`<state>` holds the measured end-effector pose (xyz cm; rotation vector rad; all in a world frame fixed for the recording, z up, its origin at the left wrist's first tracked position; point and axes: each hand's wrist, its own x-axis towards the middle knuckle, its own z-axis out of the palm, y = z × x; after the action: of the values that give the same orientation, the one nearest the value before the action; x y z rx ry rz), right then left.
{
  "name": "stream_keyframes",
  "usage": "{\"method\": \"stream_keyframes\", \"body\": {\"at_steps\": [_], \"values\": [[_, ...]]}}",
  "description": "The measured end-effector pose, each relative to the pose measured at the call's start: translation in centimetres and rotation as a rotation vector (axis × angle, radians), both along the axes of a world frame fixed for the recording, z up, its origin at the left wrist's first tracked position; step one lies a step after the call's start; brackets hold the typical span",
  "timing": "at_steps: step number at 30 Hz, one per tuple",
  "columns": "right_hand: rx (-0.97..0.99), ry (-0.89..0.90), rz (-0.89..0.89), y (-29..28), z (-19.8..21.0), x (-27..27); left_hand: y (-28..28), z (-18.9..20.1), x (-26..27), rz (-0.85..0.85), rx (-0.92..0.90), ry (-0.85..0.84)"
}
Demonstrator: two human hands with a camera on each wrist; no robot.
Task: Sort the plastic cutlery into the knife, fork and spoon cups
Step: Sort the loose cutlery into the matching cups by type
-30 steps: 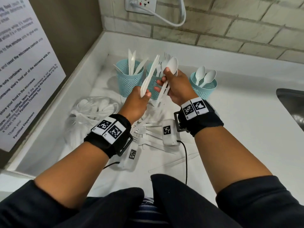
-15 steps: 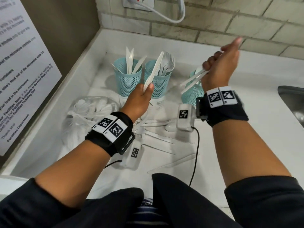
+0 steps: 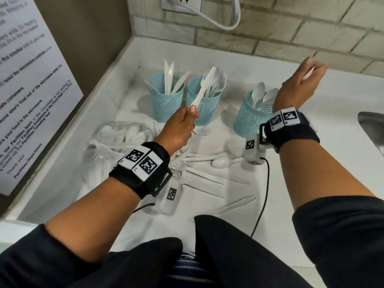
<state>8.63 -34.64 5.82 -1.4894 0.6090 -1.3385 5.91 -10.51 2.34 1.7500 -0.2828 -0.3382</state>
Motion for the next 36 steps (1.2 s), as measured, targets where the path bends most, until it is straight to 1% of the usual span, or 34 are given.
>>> {"method": "stream_keyframes", "body": {"at_steps": [2, 4, 7, 12, 17, 20, 23, 25, 28, 31, 33, 36], "values": [[-0.003, 0.089, 0.044, 0.1, -1.4, 0.2, 0.0, -0.1, 0.1, 0.000, -0.005, 0.015], [0.008, 0.130, 0.081, 0.2, -2.1, 0.3, 0.1, -0.2, 0.1, 0.002, -0.019, 0.030], [0.029, 0.173, 0.123, 0.6, -2.1, 0.5, 0.2, -0.2, 0.2, 0.006, -0.033, 0.041], [0.084, 0.165, 0.168, 1.7, -2.1, 1.1, 0.3, -0.2, 0.0, 0.005, -0.015, 0.033], [0.126, 0.213, 0.214, 2.9, -1.8, 1.5, 0.4, -0.1, -0.1, 0.006, -0.019, 0.037], [0.116, 0.221, 0.233, 3.4, -1.8, 1.5, 0.3, -0.1, -0.2, 0.006, -0.024, 0.039], [0.124, 0.182, 0.241, 3.4, -1.9, 1.2, 0.4, 0.0, -0.2, 0.008, -0.023, 0.032], [0.085, 0.149, 0.219, 3.1, -2.0, 1.2, 0.4, 0.1, -0.2, 0.007, -0.030, 0.029], [-0.020, 0.152, 0.208, 3.1, -2.0, 1.0, 0.5, 0.2, -0.2, 0.015, -0.041, 0.032], [-0.085, 0.159, 0.215, 3.3, -1.5, 0.9, 0.6, 0.2, 0.0, 0.008, -0.033, 0.031], [-0.125, 0.155, 0.179, 3.6, -0.8, 0.9, 0.6, 0.1, 0.1, 0.002, -0.036, 0.044], [-0.230, 0.084, 0.143, 4.6, 0.3, 0.9, 0.6, 0.0, 0.2, 0.001, -0.084, 0.092]]}}
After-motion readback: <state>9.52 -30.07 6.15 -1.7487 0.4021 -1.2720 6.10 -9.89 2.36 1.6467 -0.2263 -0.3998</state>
